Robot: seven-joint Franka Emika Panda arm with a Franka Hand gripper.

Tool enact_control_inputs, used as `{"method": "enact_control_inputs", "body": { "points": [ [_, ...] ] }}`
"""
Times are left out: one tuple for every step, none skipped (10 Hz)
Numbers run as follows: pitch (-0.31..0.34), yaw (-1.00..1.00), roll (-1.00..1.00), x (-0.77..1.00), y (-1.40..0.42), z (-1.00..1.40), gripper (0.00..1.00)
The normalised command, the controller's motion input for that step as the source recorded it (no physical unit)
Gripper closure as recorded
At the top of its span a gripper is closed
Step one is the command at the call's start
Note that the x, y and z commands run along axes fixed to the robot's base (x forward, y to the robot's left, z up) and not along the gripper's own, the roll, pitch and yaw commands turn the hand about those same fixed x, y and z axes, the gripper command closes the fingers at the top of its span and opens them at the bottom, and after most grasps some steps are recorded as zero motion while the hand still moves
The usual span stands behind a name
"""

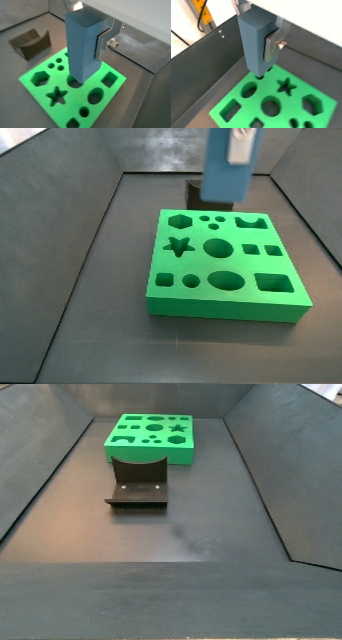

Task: Pick up the rectangle object. Move up. Move to above the board. Insert the rectangle object.
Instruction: Insert the rectangle object.

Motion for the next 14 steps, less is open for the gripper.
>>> {"method": "enact_control_inputs", "body": {
  "points": [
    [-0.036, 0.0, -0.07, 0.68, -0.26, -0.37, 1.0],
    [0.0, 0.0, -0.05, 0.76, -0.25, -0.38, 1.0],
    [0.0, 0.01, -0.01, 0.88, -0.28, -0.41, 1.0],
    [0.0, 0.08, -0.01, 0.66, -0.2, -0.37, 1.0],
    [0.0, 0.0, 0.0, 0.06, -0.11, -0.03, 1.0],
    [-0.03, 0.0, -0.03, 0.0, 0.0, -0.03, 1.0],
    [-0.023, 0.08, 0.05, 0.0, 0.0, -0.19, 1.0],
    [-0.064, 0.17, 0.13, 0.51, -0.11, -0.41, 1.0],
    [-0.037, 0.29, 0.12, 0.64, -0.08, -0.32, 1.0],
    [-0.036, 0.36, 0.09, 0.62, -0.06, -0.28, 1.0],
    [-0.033, 0.38, 0.06, 0.63, -0.09, -0.25, 1.0],
    [-0.034, 0.36, 0.05, 0.65, -0.13, -0.27, 1.0],
    [-0.036, 0.33, 0.06, 0.66, -0.18, -0.29, 1.0],
    [-0.043, 0.29, 0.05, 0.61, -0.21, -0.29, 1.0]
  ]
}}
